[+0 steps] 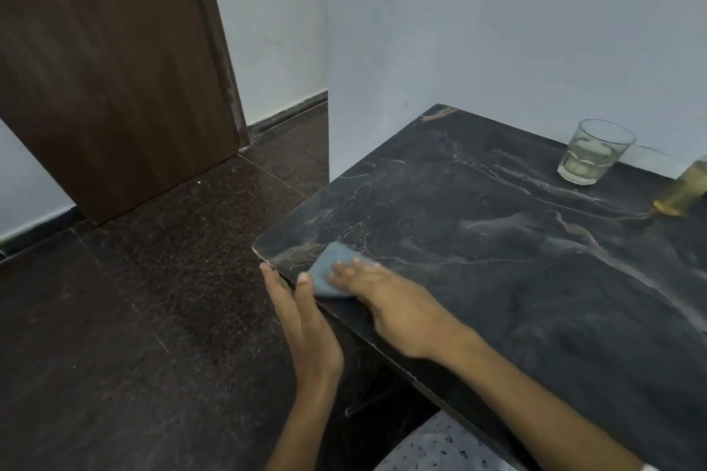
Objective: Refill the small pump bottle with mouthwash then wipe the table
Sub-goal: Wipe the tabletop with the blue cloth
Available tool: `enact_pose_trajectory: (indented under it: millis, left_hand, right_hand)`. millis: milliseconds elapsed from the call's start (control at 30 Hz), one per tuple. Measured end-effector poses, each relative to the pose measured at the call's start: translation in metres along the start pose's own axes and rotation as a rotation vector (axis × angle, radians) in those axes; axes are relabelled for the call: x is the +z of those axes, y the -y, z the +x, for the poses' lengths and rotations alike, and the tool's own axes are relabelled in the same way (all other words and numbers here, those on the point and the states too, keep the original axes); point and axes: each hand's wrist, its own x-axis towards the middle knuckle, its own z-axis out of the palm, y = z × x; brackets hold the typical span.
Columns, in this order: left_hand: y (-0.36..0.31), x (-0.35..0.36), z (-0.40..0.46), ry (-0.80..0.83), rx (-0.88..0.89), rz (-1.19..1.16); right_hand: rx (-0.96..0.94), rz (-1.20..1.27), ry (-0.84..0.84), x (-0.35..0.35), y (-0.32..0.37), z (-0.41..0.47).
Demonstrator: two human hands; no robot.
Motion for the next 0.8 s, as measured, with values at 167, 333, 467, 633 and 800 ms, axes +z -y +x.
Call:
enact_pose_trajectory:
  millis: [167, 333, 467, 633, 800]
  left_hand:
    - [-0.003, 0.010, -0.024, 0.072, -0.016, 0.027]
    - [-0.007, 0.013, -0.030, 0.055, -0.038, 0.046]
    - [-0.006, 0.020, -0.040, 0.037, -0.020, 0.067]
    - [-0.003, 0.028, -0.053, 0.053, -0.049, 0.131]
    - [-0.005, 0.032, -0.063, 0.060, -0.042, 0.147]
  right_hand:
    - [0.454, -0.067, -0.065, -0.046, -0.057, 0.035]
    - [0.208, -0.004, -0.078, -0.017, -0.010, 0.002]
    - [0.073, 0.021, 0.005, -0.011, 0.012, -0.084]
    - [0.368, -0.005, -0.075, -0.053, -0.032, -0.115]
    - [0.575, -0.071, -0.193, -0.061, -0.048, -0.083]
